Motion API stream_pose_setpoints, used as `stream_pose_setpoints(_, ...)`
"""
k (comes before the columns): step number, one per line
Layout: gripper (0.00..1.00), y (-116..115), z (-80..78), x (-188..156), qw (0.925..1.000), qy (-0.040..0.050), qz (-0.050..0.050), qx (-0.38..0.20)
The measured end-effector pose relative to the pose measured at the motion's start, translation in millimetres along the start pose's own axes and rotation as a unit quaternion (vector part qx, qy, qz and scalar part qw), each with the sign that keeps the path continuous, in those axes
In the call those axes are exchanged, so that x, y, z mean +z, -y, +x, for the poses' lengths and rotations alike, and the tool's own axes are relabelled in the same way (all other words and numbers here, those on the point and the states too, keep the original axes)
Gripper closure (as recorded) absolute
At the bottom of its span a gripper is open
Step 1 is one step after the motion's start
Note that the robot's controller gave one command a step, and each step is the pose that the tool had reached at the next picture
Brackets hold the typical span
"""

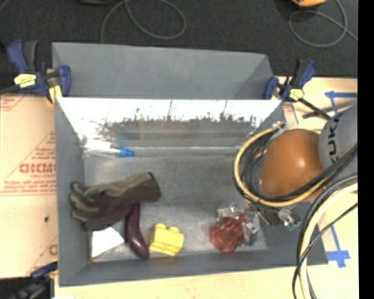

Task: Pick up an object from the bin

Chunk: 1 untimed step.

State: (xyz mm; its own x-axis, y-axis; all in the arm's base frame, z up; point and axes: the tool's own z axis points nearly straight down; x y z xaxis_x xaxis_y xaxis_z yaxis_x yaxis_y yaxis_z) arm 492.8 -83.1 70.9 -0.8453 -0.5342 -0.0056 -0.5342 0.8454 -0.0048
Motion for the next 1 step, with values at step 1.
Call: stream_pose_setpoints(1,1.0,-0.5,0.4,0.4,1.0,-0.0006,0.0,0.0)
